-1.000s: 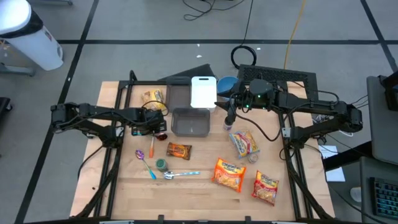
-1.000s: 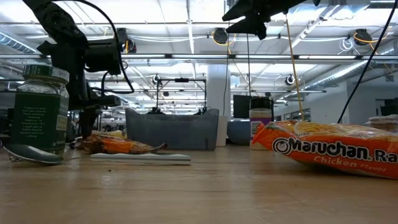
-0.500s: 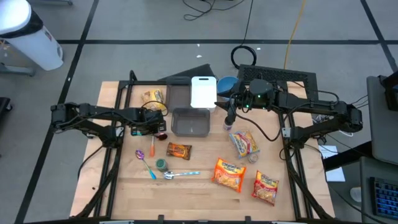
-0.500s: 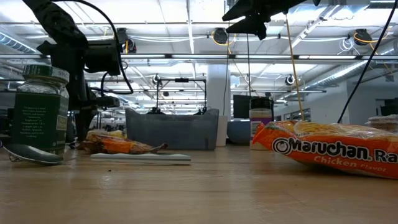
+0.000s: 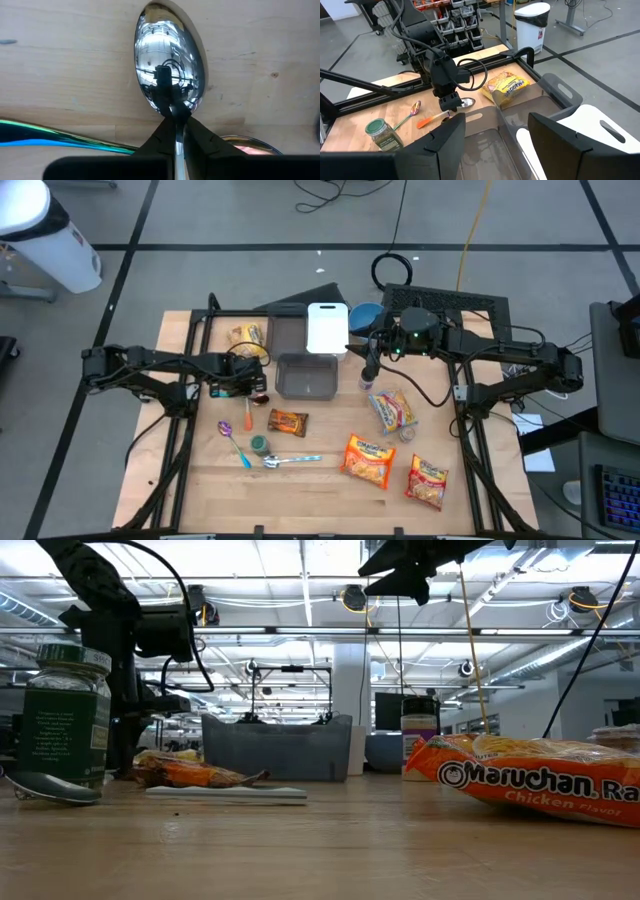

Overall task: Pick & Place Food Item
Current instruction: Put the orange spoon into the bottom black bin

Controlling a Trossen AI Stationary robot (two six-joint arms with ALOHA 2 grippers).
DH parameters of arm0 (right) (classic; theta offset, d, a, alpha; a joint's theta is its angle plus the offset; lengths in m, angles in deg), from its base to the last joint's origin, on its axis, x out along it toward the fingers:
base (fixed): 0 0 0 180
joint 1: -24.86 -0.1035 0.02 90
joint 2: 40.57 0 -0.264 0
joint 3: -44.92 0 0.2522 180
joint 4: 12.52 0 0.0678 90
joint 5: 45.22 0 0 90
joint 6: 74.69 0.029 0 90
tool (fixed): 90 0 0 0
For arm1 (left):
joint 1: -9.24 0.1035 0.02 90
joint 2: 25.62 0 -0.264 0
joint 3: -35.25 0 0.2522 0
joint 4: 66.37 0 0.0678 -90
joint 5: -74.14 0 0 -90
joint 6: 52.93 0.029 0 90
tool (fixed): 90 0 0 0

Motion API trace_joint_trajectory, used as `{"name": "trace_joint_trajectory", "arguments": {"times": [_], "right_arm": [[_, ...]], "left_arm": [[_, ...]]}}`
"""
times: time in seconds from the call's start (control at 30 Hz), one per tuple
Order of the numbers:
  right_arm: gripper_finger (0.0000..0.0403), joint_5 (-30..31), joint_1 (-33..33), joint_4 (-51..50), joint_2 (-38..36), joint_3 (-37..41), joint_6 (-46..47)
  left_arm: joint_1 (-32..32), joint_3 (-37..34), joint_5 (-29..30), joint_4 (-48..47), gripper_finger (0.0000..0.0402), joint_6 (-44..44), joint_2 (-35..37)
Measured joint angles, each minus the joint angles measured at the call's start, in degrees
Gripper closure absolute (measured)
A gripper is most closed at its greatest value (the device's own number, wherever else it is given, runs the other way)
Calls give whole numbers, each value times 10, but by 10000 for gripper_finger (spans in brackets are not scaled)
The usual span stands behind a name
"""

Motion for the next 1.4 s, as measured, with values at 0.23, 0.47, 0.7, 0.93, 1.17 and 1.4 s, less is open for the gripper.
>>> {"name": "trace_joint_trajectory", "arguments": {"times": [0.23, 0.47, 0.7, 0.93, 1.17, 1.4], "right_arm": [[193, 0, 0, -2, 0, 0, 0], [193, 0, 0, -2, 0, 0, 0], [193, 0, 0, -3, 0, 0, 0], [193, -3, -1, -6, 0, 0, 0], [193, -32, -1, -8, 0, 0, 0], [193, -32, -1, -7, 0, 0, 1]], "left_arm": [[0, 0, -4, 2, 372, 0, 0], [0, -1, -6, 7, 387, 0, 15], [0, 0, -5, 10, 384, 12, 74], [-2, 1, 22, 8, 385, 29, 168], [-9, 53, 123, 3, 389, 95, 265], [-8, 155, 205, 2, 381, 245, 305]]}}
